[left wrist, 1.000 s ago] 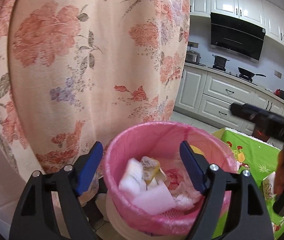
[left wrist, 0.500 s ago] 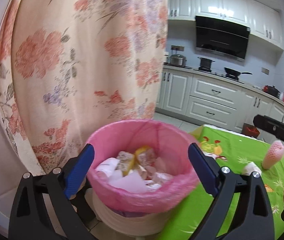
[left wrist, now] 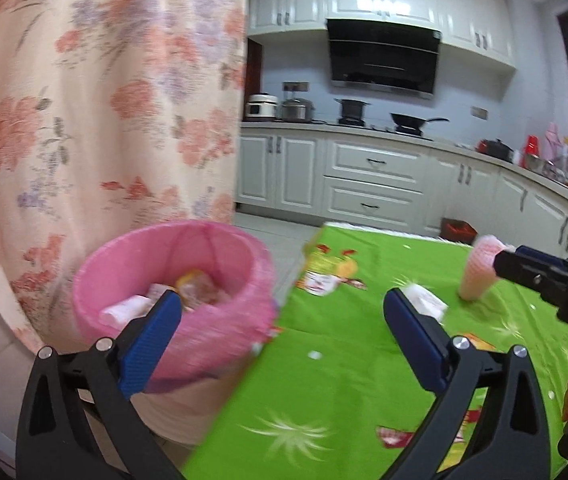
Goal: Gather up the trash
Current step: 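Move both tools back over the table toward the paper packet and foam net, then grasp the white paper packet with the left tool while the right tool grasps the pink foam net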
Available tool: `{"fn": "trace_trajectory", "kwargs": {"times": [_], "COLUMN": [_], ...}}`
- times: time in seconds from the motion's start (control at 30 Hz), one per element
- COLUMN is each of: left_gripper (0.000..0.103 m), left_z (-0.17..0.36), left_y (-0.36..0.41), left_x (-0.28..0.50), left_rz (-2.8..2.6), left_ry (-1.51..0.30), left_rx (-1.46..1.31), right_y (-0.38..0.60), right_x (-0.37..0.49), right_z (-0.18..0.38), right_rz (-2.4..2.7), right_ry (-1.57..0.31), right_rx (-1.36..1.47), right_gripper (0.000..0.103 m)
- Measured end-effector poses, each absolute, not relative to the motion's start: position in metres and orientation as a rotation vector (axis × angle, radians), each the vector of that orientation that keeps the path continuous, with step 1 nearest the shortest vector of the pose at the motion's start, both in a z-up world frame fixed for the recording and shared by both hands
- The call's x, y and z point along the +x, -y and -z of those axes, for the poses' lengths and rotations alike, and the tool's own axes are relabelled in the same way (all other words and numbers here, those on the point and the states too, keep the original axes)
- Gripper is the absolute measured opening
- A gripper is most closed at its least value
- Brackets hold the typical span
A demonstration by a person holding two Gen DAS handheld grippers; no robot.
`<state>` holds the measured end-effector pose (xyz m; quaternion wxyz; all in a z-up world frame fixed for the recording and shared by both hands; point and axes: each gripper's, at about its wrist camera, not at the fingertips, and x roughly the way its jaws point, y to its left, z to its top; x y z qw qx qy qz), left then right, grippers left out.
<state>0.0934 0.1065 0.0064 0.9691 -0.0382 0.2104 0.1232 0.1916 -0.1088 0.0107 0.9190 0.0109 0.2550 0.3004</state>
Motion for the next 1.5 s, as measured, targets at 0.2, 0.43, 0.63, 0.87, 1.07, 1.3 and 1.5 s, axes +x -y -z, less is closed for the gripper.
{"fn": "trace_trajectory", "kwargs": {"times": [0.2, 0.43, 0.63, 0.87, 1.07, 1.3, 1.5], "left_gripper": [0.098, 0.098, 0.098, 0.098, 0.098, 0.098, 0.098], "left_z": [0.01, 0.025, 0.043, 0.06, 0.07, 0.075, 0.082], "left_y": [-0.066, -0.03, -0.013, -0.009, -0.013, -0.012, -0.006], "left_x": [0.112, 0.138, 0.162, 0.195, 0.218, 0.234, 0.254], "left_rz": [-0.168, -0.1, -0.062, -0.065, -0.09, -0.098, -0.1], "left_ry": [-0.479, -0.527, -0.581, -0.634, -0.662, -0.675, -0.701], "left_rx": [-0.066, -0.052, -0.057, -0.081, -0.092, -0.076, -0.083], "right_y": [0.147, 0.182, 0.202, 0.197, 0.178, 0.164, 0.17], "right_x": [0.194, 0.207, 0.233, 0.277, 0.321, 0.356, 0.366], "right_z": [0.017, 0.037, 0.049, 0.059, 0.064, 0.068, 0.079], "right_rz": [-0.507, -0.42, -0.356, -0.329, -0.337, -0.333, -0.319], "right_ry": [-0.583, -0.628, -0.663, -0.699, -0.719, -0.727, -0.755], "right_rx": [0.041, 0.066, 0.097, 0.087, 0.065, 0.041, 0.029], "right_gripper": [0.069, 0.069, 0.073, 0.078, 0.083, 0.083, 0.064]}}
